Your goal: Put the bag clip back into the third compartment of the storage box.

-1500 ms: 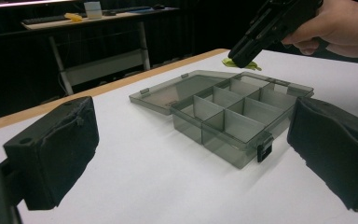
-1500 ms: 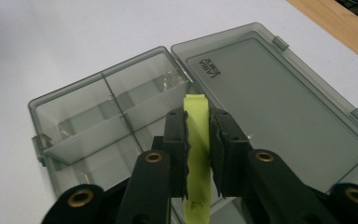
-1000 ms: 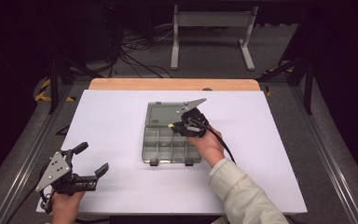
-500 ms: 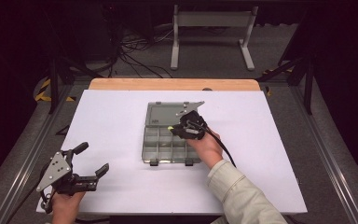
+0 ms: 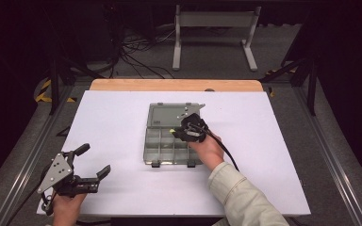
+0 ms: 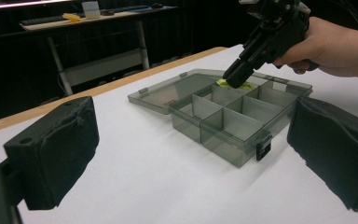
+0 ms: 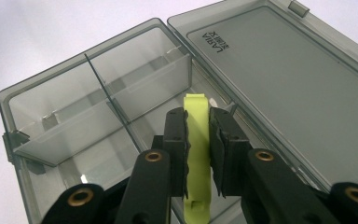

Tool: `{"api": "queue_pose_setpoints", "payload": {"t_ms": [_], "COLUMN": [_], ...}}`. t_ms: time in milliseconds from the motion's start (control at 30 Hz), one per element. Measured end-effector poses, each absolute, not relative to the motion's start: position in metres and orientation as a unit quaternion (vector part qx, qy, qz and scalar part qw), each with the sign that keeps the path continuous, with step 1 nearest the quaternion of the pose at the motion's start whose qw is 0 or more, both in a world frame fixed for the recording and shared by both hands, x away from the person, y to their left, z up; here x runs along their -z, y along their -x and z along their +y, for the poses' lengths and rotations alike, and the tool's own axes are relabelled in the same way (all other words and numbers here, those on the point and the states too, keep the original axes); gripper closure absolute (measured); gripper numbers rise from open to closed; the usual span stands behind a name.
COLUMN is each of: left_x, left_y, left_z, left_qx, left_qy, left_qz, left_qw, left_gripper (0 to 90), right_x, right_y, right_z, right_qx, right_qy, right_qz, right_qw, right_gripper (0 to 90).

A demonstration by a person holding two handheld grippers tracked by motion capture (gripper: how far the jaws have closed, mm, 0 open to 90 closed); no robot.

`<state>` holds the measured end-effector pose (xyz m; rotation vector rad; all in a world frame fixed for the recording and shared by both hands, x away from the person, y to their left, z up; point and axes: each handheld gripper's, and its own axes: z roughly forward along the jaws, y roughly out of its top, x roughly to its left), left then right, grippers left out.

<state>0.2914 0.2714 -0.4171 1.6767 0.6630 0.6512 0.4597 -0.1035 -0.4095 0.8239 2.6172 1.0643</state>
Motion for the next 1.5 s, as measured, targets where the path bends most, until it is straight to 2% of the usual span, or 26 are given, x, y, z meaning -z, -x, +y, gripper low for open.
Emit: {"api": "queue_pose_setpoints", "payload": {"t_ms": [733, 1033, 1133, 1233, 1267, 1300, 1433, 1500], "left_x": [0.417, 0.417, 0.417, 0.417, 0.417, 0.417, 0.417, 0.417], "left_y": [-0.292, -0.292, -0.292, -0.292, -0.292, -0.292, -0.292, -0.292], "left_z": [0.271, 0.271, 0.271, 0.271, 0.271, 0.271, 0.271, 0.271], "left_qx": [-0.276, -0.276, -0.275, -0.275, -0.275, -0.275, -0.274, -0.274], "left_qy": [-0.719, -0.719, -0.719, -0.719, -0.719, -0.719, -0.719, -0.719], "left_qz": [0.283, 0.283, 0.283, 0.282, 0.282, 0.282, 0.281, 0.281], "left_qw": [0.572, 0.572, 0.572, 0.573, 0.573, 0.573, 0.573, 0.573], "left_gripper": [2.8, 2.8, 2.9, 2.9, 2.9, 2.9, 2.9, 2.9], "right_x": [0.414, 0.413, 0.410, 0.406, 0.403, 0.403, 0.392, 0.387], "right_y": [-0.464, -0.463, -0.461, -0.458, -0.456, -0.456, -0.451, -0.448], "right_z": [-0.112, -0.111, -0.111, -0.110, -0.110, -0.110, -0.111, -0.112], "right_qx": [-0.344, -0.344, -0.349, -0.356, -0.360, -0.360, -0.382, -0.388], "right_qy": [-0.318, -0.316, -0.313, -0.311, -0.309, -0.309, -0.298, -0.293], "right_qz": [0.879, 0.879, 0.878, 0.874, 0.873, 0.873, 0.867, 0.865], "right_qw": [0.090, 0.096, 0.100, 0.109, 0.115, 0.115, 0.119, 0.121], "right_gripper": [77.7, 72.2, 64.6, 50.4, 43.1, 43.1, 25.6, 23.5]}}
